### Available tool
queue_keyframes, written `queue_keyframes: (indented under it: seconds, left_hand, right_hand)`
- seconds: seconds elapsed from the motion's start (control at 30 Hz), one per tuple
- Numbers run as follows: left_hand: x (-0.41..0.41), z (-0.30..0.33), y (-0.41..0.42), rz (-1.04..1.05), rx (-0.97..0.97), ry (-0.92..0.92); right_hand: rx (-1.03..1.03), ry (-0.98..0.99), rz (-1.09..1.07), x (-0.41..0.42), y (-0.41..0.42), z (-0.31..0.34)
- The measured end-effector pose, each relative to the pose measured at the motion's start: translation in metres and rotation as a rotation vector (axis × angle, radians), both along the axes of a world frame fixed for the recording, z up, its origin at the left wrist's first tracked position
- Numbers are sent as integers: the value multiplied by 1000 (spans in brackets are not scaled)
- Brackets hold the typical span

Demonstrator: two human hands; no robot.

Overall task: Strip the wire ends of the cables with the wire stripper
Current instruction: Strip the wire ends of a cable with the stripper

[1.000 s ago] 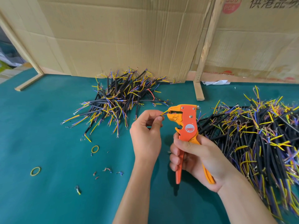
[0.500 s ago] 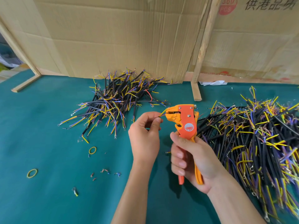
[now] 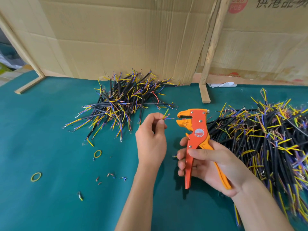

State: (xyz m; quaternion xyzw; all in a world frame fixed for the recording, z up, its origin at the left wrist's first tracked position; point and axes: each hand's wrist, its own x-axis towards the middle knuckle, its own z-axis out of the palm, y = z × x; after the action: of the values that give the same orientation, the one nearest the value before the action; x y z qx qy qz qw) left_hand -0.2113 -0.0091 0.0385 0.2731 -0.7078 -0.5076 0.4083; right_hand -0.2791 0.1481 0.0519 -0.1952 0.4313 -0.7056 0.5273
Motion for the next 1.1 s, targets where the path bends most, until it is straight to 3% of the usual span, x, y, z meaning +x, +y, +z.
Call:
queue_keyframes:
  seconds: [0.33,0.57,0.73,0.87,0.93,1.0,1.03,1.1]
  left_hand:
    - [-2,-1,2,-26,-36,-18]
    - [-2,-1,2,-71,-13,-9]
    - [-4,3,9,-382,293,69]
    - [-5,12,16,-693,535,156]
    - [-3,9,8,-463,301,-29]
    - [3,0,-9,-92,-89,-371]
    - [7,-5,-17,0,-232,-536]
    - [10,-15,-26,52,-328,-735]
  right_hand:
    - [8,-6,7,5,-5,2]
    - [31,8,-180,16,-19,0]
    - [-83,-150,-358,11,-20,-1]
    - [-292,-238,-319,-2,-8,-2]
    - [-305,-206,-284,-4,-6,-2]
    - [-282,-188,-248,-1,-7,-3]
    - [-275,-197,-226,1,-10,-4]
    - [-258,-240,-167,8,-15,-5]
